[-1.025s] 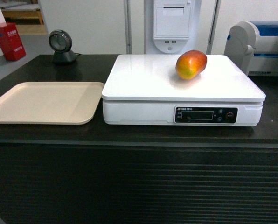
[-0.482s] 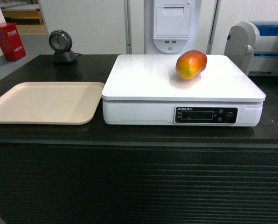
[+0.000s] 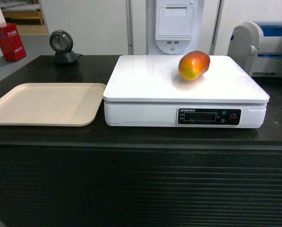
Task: Place dark red mango on scale at checkout
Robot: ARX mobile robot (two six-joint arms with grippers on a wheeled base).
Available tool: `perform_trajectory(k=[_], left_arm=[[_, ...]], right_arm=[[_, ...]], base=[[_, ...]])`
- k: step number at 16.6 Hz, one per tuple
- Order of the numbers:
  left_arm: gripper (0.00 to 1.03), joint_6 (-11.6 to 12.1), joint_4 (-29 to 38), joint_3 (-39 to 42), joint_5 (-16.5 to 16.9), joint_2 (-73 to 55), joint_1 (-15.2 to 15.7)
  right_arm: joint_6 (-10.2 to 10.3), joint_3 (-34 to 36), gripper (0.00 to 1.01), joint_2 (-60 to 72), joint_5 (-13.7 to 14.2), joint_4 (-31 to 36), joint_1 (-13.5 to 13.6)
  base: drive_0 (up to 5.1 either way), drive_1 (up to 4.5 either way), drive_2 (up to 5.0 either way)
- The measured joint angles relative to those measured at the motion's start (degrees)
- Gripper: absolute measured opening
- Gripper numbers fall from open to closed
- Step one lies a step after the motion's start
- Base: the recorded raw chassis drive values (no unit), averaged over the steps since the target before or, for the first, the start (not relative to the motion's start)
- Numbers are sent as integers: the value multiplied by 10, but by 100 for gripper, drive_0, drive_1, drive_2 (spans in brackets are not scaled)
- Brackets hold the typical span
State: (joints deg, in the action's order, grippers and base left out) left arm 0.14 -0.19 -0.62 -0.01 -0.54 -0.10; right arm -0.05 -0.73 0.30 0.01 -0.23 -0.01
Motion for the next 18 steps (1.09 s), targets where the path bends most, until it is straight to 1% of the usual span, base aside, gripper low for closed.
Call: perform_trajectory(k=[18], left_arm=[[98, 0, 0, 0, 0, 0, 0]], right_arm=[[0, 0, 98, 0, 0, 0, 0]], base=[[0, 0, 0]])
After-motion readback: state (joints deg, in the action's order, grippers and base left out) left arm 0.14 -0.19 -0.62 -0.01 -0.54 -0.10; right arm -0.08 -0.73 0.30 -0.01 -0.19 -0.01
